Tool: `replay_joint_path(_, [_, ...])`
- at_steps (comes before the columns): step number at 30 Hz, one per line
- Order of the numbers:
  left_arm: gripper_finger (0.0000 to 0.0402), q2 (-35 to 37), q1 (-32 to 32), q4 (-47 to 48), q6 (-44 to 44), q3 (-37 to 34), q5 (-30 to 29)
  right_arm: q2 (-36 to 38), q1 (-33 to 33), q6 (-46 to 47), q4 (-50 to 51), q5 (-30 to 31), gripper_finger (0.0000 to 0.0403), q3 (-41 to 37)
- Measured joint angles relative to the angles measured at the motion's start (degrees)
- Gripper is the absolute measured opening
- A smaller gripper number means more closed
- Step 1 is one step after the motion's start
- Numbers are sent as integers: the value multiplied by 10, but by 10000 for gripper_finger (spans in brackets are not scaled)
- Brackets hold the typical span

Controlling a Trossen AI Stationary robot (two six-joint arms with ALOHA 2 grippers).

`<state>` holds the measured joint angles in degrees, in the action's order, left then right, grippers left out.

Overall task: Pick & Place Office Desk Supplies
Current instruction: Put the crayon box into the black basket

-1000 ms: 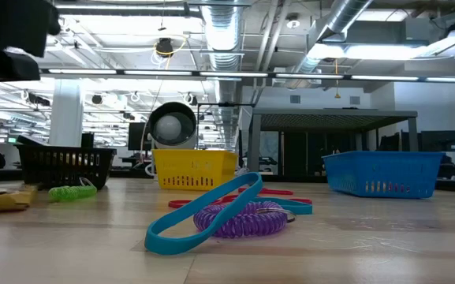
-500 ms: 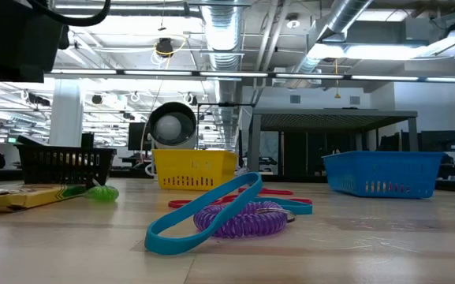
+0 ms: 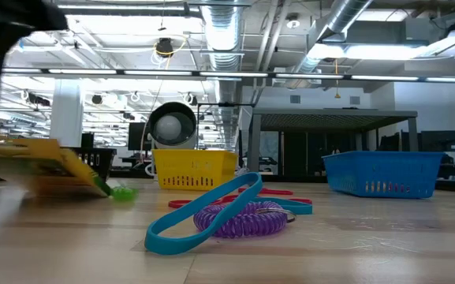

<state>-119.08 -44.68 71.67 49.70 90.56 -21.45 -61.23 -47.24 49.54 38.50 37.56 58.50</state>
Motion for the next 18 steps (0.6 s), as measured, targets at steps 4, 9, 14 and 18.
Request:
replay_joint_path(4, [0,24,0,16,9,0,-27,0,0,0,0,0,127,0])
replay_joint_path(9, [0,78,2,50,48,0,-61,0,0,0,1,0,127,0])
replay_joint_path(14, [0,131,13,79,72,0,-100,0,0,-4,2,0,127,0])
replay_joint_path(18, [0,162,26,98,78,0,-117,0,0,-5,2,0,127,0])
